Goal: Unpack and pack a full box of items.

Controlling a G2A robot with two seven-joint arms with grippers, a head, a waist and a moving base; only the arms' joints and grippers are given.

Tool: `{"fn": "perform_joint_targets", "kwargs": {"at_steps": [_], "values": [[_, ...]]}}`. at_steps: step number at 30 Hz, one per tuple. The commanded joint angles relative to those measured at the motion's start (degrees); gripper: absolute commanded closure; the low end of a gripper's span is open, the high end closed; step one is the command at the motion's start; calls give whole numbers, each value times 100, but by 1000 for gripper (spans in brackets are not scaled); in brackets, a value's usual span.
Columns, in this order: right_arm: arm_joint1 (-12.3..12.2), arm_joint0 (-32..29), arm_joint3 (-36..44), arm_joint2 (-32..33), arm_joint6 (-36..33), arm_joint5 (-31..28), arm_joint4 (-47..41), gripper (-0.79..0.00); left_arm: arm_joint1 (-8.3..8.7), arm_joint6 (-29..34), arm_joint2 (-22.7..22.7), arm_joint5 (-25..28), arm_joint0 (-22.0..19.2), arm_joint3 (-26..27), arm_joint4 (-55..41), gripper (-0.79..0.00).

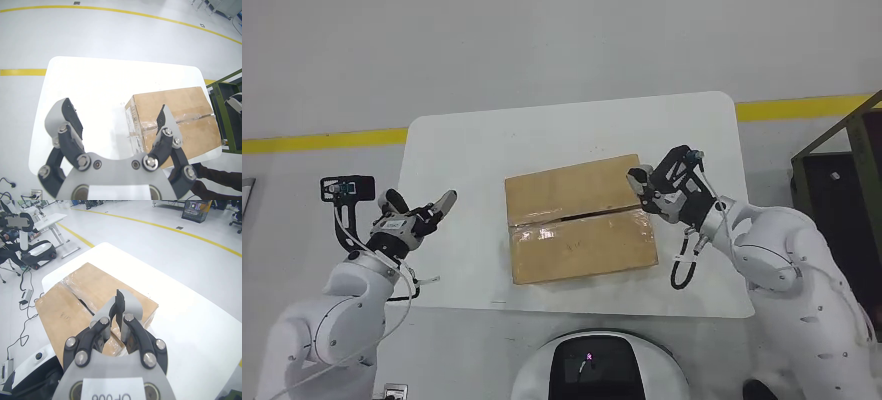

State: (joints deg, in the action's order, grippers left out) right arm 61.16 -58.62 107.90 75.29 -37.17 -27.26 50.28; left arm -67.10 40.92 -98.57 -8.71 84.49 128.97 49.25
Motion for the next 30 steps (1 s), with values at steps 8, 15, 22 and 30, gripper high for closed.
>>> {"fn": "perform_joint_targets", "kwargs": {"at_steps": [8, 15, 22, 30], "values": [[0, 0, 0, 0, 0, 0, 0, 0, 0, 0, 0, 0, 0, 0, 0, -785], [0, 0, 0, 0, 0, 0, 0, 0, 0, 0, 0, 0, 0, 0, 0, -785], [0, 0, 0, 0, 0, 0, 0, -566, 0, 0, 0, 0, 0, 0, 0, 0], [0, 0, 0, 0, 0, 0, 0, 0, 0, 0, 0, 0, 0, 0, 0, -785]]}}
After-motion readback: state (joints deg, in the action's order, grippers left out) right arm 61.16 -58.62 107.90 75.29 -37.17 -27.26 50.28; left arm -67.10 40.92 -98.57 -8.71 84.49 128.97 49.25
